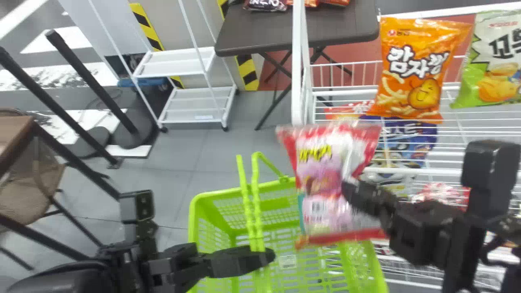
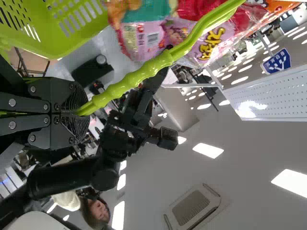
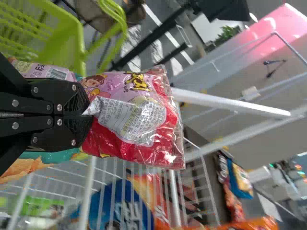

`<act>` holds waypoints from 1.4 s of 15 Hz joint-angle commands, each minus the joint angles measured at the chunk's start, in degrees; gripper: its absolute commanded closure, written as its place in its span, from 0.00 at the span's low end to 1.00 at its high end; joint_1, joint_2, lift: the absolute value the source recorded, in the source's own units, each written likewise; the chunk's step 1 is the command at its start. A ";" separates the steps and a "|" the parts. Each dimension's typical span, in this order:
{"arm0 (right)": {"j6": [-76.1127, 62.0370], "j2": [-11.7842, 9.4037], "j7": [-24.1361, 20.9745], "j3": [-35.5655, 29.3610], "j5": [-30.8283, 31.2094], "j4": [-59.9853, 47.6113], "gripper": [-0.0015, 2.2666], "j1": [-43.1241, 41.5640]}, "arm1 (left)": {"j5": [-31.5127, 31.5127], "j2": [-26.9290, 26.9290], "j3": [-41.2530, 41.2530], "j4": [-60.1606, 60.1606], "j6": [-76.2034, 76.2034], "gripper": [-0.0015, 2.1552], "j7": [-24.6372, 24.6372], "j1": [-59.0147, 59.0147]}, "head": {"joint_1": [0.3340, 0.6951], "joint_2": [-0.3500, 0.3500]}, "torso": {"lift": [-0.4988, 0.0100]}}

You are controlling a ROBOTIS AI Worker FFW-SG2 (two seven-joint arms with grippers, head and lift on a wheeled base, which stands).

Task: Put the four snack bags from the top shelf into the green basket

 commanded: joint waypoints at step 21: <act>8.78 -2.74 -3.25 -13.25 -8.23 7.62 0.03 -12.24 | 0.09 0.07 -0.42 0.26 0.24 1.00 -0.66 -0.50 | 1.00 0.94 | 0.97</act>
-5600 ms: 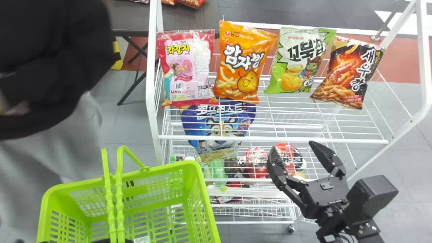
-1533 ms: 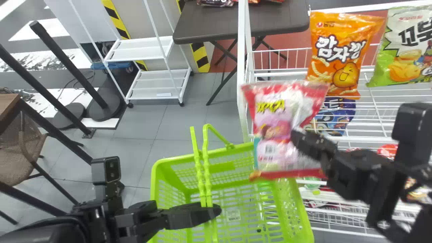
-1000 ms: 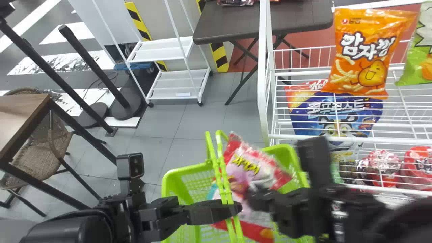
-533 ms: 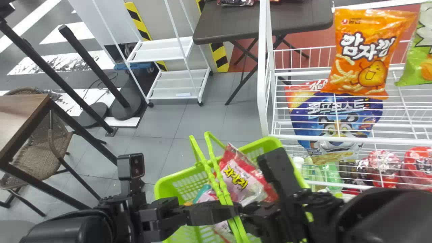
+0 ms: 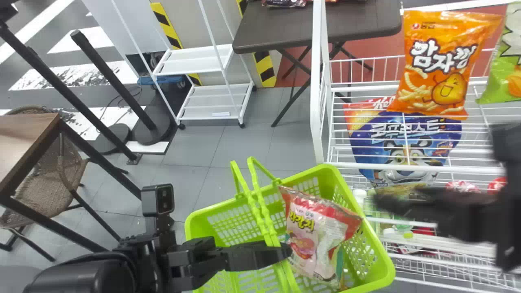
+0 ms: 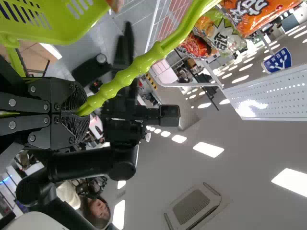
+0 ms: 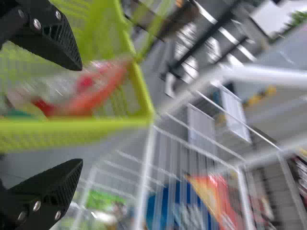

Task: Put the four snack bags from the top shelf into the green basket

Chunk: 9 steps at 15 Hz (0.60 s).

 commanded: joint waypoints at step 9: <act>-57.41 0.21 -3.21 0.54 17.67 51.72 0.03 -27.39 | 0.27 0.06 0.53 0.71 0.00 1.00 -0.66 0.44 | 1.00 0.48 | 0.97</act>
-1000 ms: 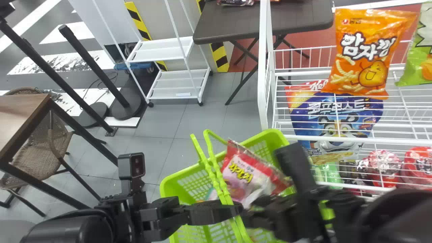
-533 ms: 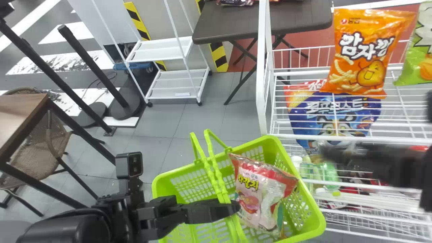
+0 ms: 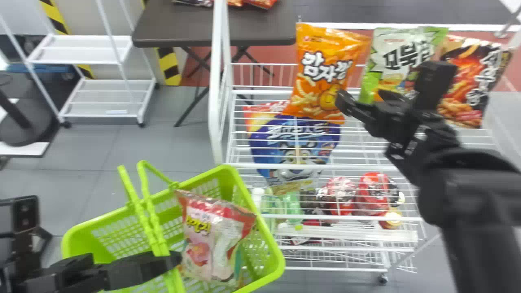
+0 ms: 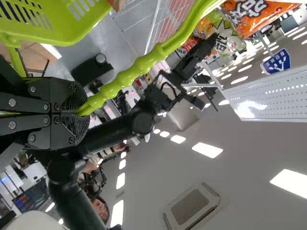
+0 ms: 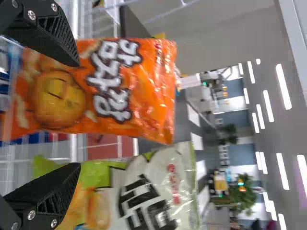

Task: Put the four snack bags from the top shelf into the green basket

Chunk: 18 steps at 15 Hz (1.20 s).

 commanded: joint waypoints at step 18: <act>11.00 0.88 -0.09 2.80 -3.29 -19.91 0.99 9.95 | 0.37 0.44 1.40 1.85 -0.18 1.00 -0.66 -0.26 | 1.00 0.61 | 0.97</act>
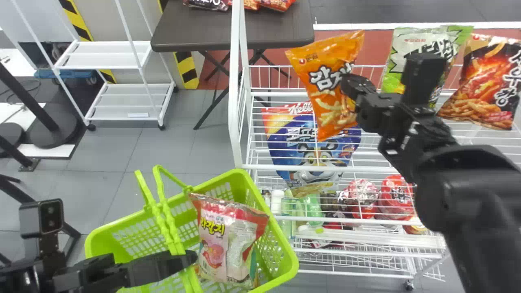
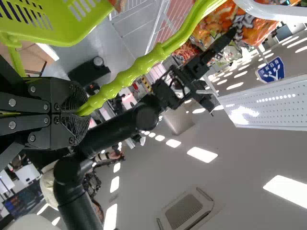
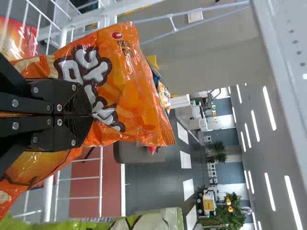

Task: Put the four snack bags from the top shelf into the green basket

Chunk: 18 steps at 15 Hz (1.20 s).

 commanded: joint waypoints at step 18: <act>54.23 -1.00 1.46 26.30 -4.81 -30.12 0.99 10.54 | -0.07 -0.12 -2.29 -1.65 -0.30 1.00 -0.66 -1.43 | 1.00 1.00 | 0.97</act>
